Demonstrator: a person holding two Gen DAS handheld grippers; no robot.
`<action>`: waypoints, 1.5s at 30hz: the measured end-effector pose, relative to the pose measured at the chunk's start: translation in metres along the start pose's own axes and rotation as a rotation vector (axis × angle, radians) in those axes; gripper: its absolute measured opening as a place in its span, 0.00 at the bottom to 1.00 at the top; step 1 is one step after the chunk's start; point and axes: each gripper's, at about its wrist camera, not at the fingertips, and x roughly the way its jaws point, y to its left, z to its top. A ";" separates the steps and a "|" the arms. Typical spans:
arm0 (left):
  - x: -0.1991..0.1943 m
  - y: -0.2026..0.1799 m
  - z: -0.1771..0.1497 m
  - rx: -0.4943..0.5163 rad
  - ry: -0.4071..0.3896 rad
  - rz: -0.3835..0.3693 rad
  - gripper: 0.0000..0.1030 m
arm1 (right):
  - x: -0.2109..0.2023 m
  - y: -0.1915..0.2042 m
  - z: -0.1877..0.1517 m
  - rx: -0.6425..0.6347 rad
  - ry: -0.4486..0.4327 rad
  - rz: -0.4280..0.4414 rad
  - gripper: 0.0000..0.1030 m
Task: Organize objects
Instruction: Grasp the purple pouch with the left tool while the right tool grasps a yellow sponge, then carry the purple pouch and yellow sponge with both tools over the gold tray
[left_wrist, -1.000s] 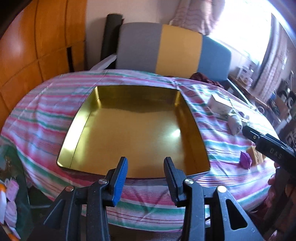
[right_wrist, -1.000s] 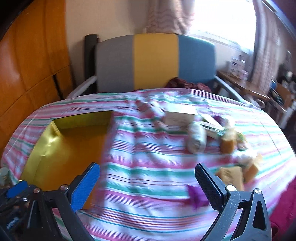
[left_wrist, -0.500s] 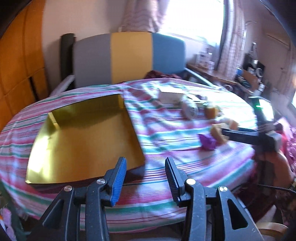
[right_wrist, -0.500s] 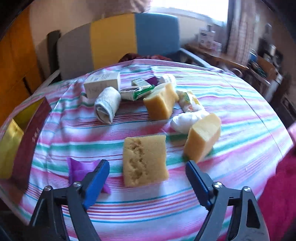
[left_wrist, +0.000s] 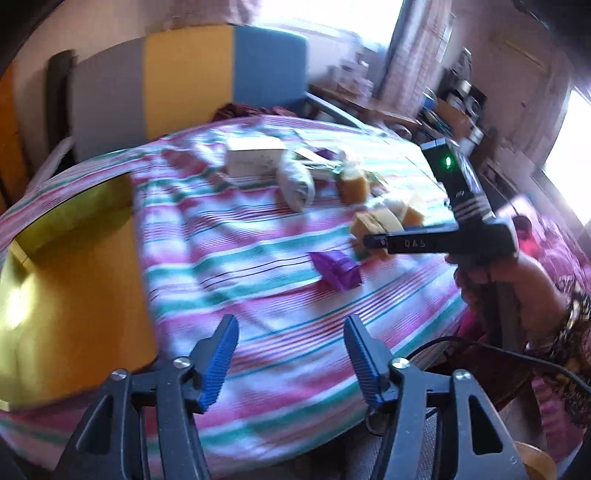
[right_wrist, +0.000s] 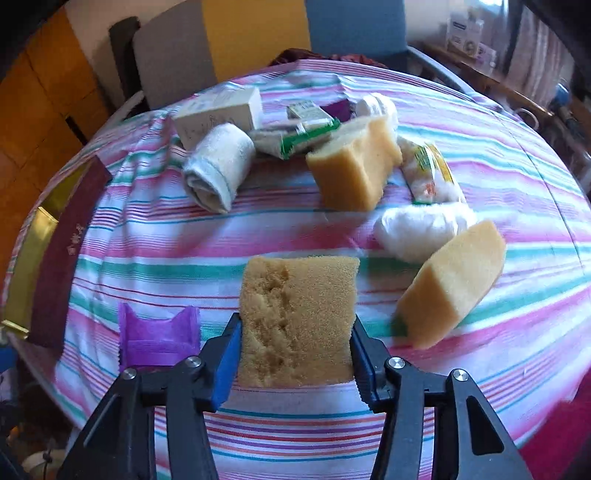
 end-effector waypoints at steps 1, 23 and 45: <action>0.008 -0.002 0.005 0.002 0.014 -0.007 0.62 | -0.002 -0.003 -0.001 -0.017 -0.016 0.007 0.53; 0.118 -0.027 0.044 -0.066 0.019 -0.125 0.37 | 0.005 -0.029 0.005 0.121 0.001 0.066 0.54; 0.043 0.005 0.019 -0.148 -0.136 -0.240 0.31 | 0.005 -0.008 0.000 0.025 -0.028 0.110 0.53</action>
